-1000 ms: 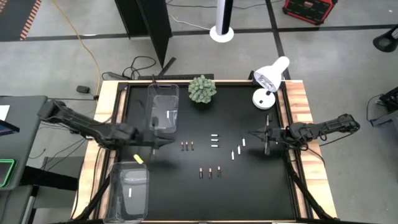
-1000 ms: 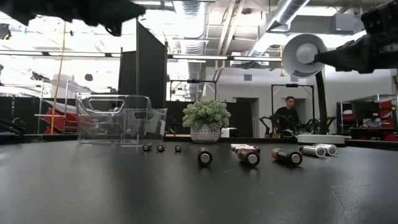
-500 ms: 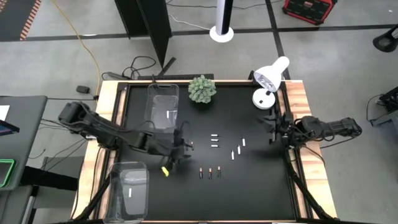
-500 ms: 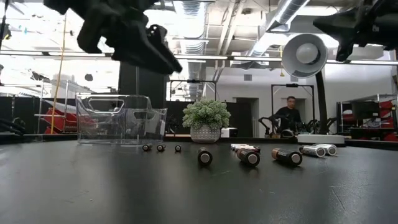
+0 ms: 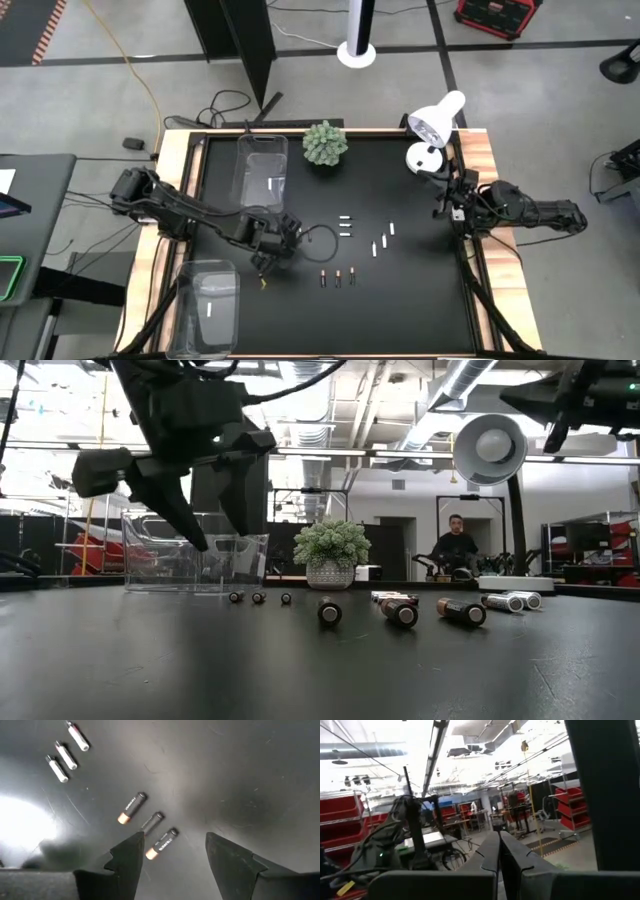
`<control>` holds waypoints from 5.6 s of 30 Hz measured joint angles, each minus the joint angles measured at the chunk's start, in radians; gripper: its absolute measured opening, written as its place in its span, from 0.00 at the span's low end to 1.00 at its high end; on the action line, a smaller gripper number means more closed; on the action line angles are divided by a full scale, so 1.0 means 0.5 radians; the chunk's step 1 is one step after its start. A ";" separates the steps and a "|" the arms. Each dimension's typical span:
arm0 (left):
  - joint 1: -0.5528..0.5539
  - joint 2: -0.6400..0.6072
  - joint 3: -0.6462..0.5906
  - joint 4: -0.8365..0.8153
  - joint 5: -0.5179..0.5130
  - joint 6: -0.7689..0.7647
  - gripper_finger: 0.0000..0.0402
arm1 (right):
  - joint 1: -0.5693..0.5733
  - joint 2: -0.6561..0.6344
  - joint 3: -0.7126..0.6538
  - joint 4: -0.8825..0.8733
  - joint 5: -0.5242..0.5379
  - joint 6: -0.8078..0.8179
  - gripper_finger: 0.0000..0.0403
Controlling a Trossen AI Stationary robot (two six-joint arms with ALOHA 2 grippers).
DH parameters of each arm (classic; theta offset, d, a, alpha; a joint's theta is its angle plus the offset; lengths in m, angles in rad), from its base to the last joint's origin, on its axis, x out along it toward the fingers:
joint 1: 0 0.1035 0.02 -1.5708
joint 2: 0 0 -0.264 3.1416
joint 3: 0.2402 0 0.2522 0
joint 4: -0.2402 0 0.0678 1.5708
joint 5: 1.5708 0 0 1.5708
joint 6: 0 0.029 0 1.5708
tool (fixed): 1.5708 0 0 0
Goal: Sort batteries
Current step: Put the copper and black battery into the top transparent bin
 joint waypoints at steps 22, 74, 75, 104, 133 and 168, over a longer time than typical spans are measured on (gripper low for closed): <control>0.247 0.143 -0.015 0.056 0.207 0.318 0.51 | -0.036 0.002 0.051 -0.044 -0.002 0.015 0.08; 0.389 0.271 -0.106 0.232 0.402 0.400 0.44 | -0.038 0.003 0.054 -0.060 -0.002 0.015 0.08; 0.389 0.271 -0.106 0.232 0.402 0.402 0.43 | -0.038 0.003 0.054 -0.060 -0.002 0.014 0.08; 0.418 0.275 -0.108 0.270 0.390 0.767 0.40 | -0.038 0.003 0.054 -0.060 -0.002 0.015 0.08; 0.481 0.281 -0.048 0.095 0.339 1.031 0.40 | -0.038 0.003 0.054 -0.060 -0.002 0.015 0.08; 0.493 0.337 -0.031 0.121 0.542 1.230 0.23 | -0.038 0.002 0.054 -0.060 -0.002 0.015 0.08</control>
